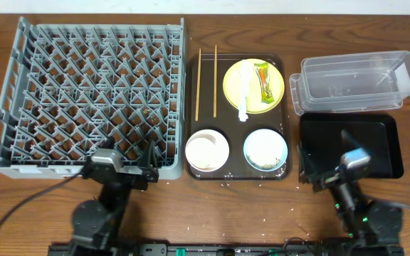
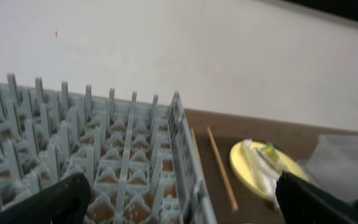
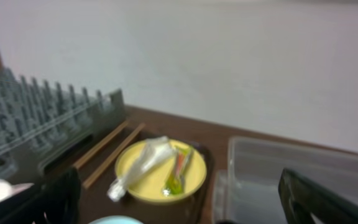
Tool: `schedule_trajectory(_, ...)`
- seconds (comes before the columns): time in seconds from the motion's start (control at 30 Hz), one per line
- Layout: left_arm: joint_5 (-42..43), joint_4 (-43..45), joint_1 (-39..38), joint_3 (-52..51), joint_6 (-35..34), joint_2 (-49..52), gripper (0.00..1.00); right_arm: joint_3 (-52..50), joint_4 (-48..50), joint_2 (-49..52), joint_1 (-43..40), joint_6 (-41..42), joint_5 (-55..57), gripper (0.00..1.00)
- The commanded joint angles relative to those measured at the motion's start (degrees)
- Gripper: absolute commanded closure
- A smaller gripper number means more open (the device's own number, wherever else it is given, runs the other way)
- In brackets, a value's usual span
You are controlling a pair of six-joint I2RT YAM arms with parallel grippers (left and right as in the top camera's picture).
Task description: Sort waste into correct bins and load items into the dishwasher
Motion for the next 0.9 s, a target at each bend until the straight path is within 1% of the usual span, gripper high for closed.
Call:
schedule_trajectory(0.0, 0.7, -9.4, 0.2, 17.3, 0.4, 11.0, 0.04, 15.0, -4.4, 13.7, -0.4, 3.3, -2.9, 0.01)
schedule_trajectory(0.03, 0.9, -13.9, 0.2, 22.2, 0.4, 14.8, 0.04, 20.5, -6.8, 19.6, -0.3, 3.3, -5.6, 0.01)
schedule_trajectory(0.07, 1.6, -17.7, 0.2, 26.2, 0.4, 17.9, 0.04, 23.0, -8.0, 22.1, -0.3, 3.7, -7.0, 0.01)
schedule_trajectory(0.1, 2.4, -21.0, 0.2, 29.8, 0.4, 20.6, 0.04, 28.7, -11.2, 27.6, -0.2, 5.2, -9.8, 0.01)
schedule_trajectory(0.13, 3.2, -24.8, 0.2, 34.1, 0.4, 23.9, 0.04, 33.4, -14.9, 32.5, 0.0, 5.9, -12.2, 0.01)
schedule_trajectory(0.17, 4.3, -29.3, 0.2, 39.5, 0.4, 28.2, 0.04, 40.7, -20.3, 39.5, 0.5, 5.8, -14.0, 0.01)
schedule_trajectory(0.23, 5.4, -34.5, 0.2, 45.7, 0.4, 32.9, 0.04, 49.7, -28.2, 48.5, 1.7, 5.6, -14.5, 0.01)
schedule_trajectory(0.3, 5.8, -38.4, 0.2, 50.3, 0.3, 36.9, 0.04, 57.5, -35.1, 56.7, 3.0, 2.3, -14.5, 0.01)
schedule_trajectory(0.37, 5.8, -40.0, 0.2, 52.1, 0.3, 39.2, 0.04, 64.7, -40.0, 65.4, 4.0, -2.4, -14.5, 0.01)
schedule_trajectory(0.4, 5.8, -40.3, 0.2, 52.1, 0.4, 39.9, 0.04, 66.5, -40.3, 69.2, 4.1, -2.1, -14.8, 0.01)
schedule_trajectory(0.43, 5.8, -40.6, 0.2, 52.1, 0.4, 40.2, 0.04, 66.9, -40.7, 71.9, 4.0, 0.5, -17.2, 0.01)
schedule_trajectory(0.5, 5.8, -40.6, 0.2, 52.1, 0.4, 40.2, 0.04, 66.8, -35.8, 75.4, 4.1, 1.3, -23.4, 0.01)
schedule_trajectory(0.53, 5.8, -40.6, 0.2, 52.1, 0.4, 40.2, 0.04, 66.8, -34.6, 76.4, 4.3, 2.1, -24.5, 0.01)
schedule_trajectory(0.57, 5.8, -40.6, 0.2, 52.1, 0.4, 40.2, 0.04, 66.8, -33.2, 79.5, 6.4, 5.4, -20.7, 0.01)
schedule_trajectory(0.6, 5.8, -40.6, 0.2, 52.1, 0.4, 40.2, 0.04, 66.8, -33.3, 80.5, 7.5, 6.2, -17.7, 0.01)
schedule_trajectory(0.67, 5.8, -40.6, 0.2, 52.1, 0.4, 40.2, 0.04, 66.8, -33.9, 84.3, 11.7, 7.6, -5.7, 0.01)
schedule_trajectory(0.7, 5.8, -40.6, 0.2, 52.1, 0.4, 40.2, 0.04, 66.8, -34.0, 86.4, 14.2, 7.7, 0.8, 0.02)
schedule_trajectory(0.73, 5.8, -40.6, 0.2, 52.1, 0.4, 40.2, 0.04, 66.8, -33.8, 88.0, 15.7, 8.1, 4.8, 0.09)
schedule_trajectory(0.77, 5.8, -40.6, 0.2, 52.1, 0.4, 40.2, 0.04, 66.8, -33.0, 90.2, 17.7, 9.4, 10.9, 0.11)
schedule_trajectory(0.8, 5.8, -40.6, 0.2, 52.1, 0.4, 40.2, 0.04, 66.8, -32.3, 92.0, 19.0, 10.4, 14.5, 0.14)
schedule_trajectory(0.83, 5.8, -40.6, 0.2, 52.1, 0.4, 40.2, 0.04, 66.8, -30.8, 95.0, 20.7, 12.1, 19.6, 0.2)
schedule_trajectory(0.87, 5.8, -40.6, 0.2, 52.1, 0.4, 40.2, 0.04, 66.8, -28.7, 98.0, 21.9, 12.8, 22.2, 0.23)
